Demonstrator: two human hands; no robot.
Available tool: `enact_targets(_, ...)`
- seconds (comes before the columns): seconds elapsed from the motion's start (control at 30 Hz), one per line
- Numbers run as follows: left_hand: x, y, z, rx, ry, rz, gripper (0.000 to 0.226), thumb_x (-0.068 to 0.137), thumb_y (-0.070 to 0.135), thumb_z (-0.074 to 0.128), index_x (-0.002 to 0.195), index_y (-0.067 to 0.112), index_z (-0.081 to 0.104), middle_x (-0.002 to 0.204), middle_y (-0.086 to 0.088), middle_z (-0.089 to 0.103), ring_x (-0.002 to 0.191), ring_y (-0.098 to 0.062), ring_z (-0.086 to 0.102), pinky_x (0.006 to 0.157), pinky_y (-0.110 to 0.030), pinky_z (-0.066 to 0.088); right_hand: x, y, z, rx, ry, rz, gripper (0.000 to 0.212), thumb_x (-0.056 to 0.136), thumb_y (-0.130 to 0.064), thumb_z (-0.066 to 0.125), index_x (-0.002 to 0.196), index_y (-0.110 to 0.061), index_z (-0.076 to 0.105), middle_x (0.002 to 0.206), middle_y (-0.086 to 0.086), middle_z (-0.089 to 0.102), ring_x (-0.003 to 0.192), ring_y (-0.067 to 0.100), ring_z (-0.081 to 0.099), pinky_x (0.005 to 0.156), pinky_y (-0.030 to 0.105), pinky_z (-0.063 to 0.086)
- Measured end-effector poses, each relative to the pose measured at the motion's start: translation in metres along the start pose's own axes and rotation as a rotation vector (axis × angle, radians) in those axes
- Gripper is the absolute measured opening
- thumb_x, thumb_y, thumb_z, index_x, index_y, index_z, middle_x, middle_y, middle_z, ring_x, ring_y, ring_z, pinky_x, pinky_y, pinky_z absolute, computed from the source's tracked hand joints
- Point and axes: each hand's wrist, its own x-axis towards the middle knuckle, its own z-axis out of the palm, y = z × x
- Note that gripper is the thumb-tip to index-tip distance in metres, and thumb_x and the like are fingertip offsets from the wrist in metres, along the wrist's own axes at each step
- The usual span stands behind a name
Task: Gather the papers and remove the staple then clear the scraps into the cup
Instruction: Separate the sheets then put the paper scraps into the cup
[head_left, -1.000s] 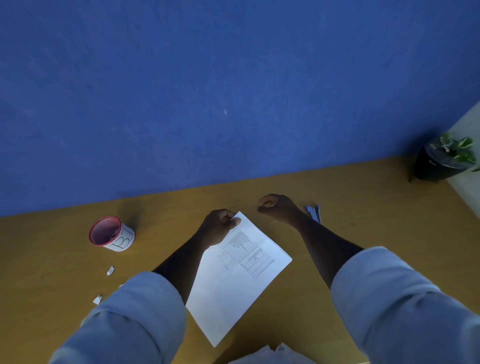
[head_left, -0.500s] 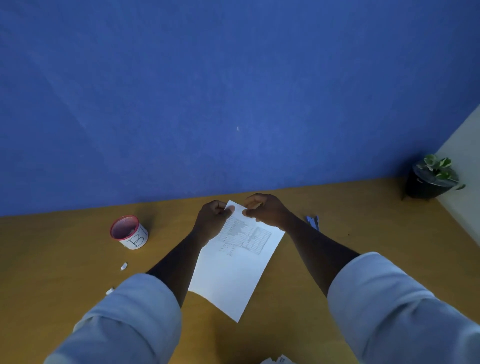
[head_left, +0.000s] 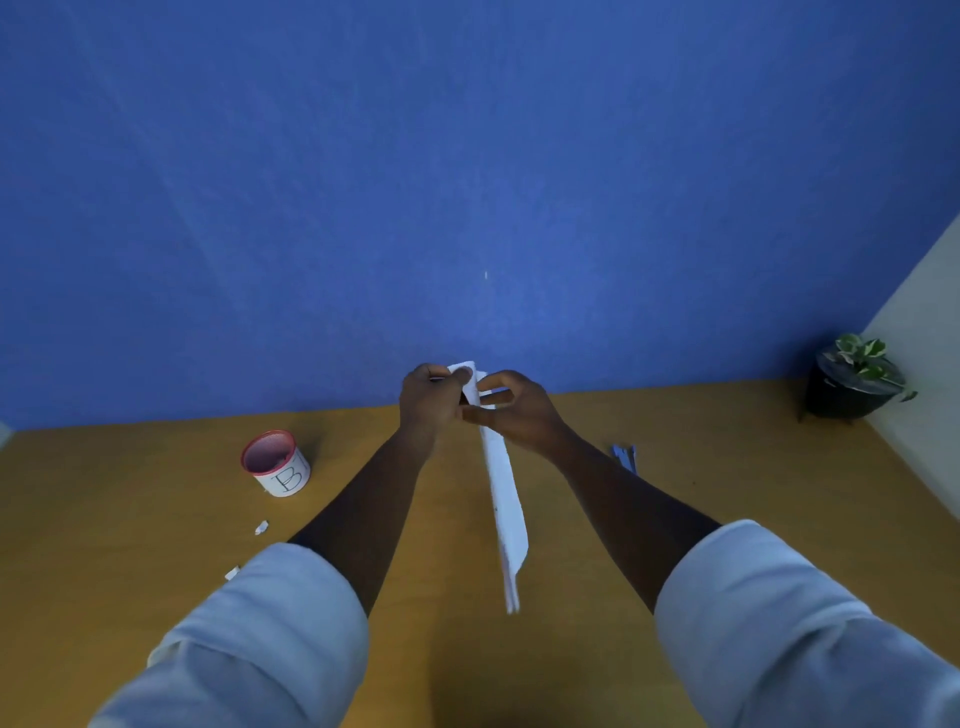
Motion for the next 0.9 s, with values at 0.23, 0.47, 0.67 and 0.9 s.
enact_targets(0.23,-0.016,0.022,-0.002,-0.078,-0.095,0.109,0.028,0.089,0.025,0.069,0.117,0.022,0.062,0.093,-0.008,0.074,0.088,-0.025,0.075,0.082,-0.038,0.060,-0.007,-0.006,-0.006,-0.039,0.167,-0.137,0.007,0.090,-0.024,0.061,0.090,-0.019,0.066,0.080,-0.010,0.068,0.070,-0.004,0.064,0.063,0.024,0.047)
enact_targets(0.47,-0.012,0.029,-0.010,0.415,0.017,0.471,0.036,0.096,0.053,0.051,0.099,0.027,0.074,0.113,0.005,0.063,0.112,-0.023,0.055,0.098,-0.040,0.045,-0.012,-0.025,-0.025,0.016,0.160,-0.095,0.016,0.094,-0.031,0.055,0.098,-0.022,0.067,0.088,-0.001,0.072,0.076,0.012,0.069,0.065,0.032,0.055)
enact_targets(0.67,-0.017,0.030,-0.014,0.664,0.127,0.532,0.038,0.096,0.060,0.043,0.090,0.030,0.065,0.104,0.008,0.067,0.108,-0.021,0.056,0.100,-0.044,0.033,-0.014,-0.040,-0.034,0.080,0.125,-0.096,0.020,0.091,-0.044,0.058,0.092,-0.027,0.067,0.079,-0.011,0.073,0.066,0.001,0.069,0.047,0.011,0.047)
enact_targets(0.9,-0.021,0.038,-0.014,0.653,0.111,0.603,0.038,0.097,0.060,0.043,0.091,0.030,0.067,0.095,0.007,0.070,0.099,-0.020,0.061,0.100,-0.052,0.040,-0.016,-0.051,-0.032,0.229,0.135,-0.070,0.031,0.088,-0.056,0.054,0.082,-0.028,0.068,0.076,-0.011,0.073,0.065,0.005,0.070,0.047,0.011,0.046)
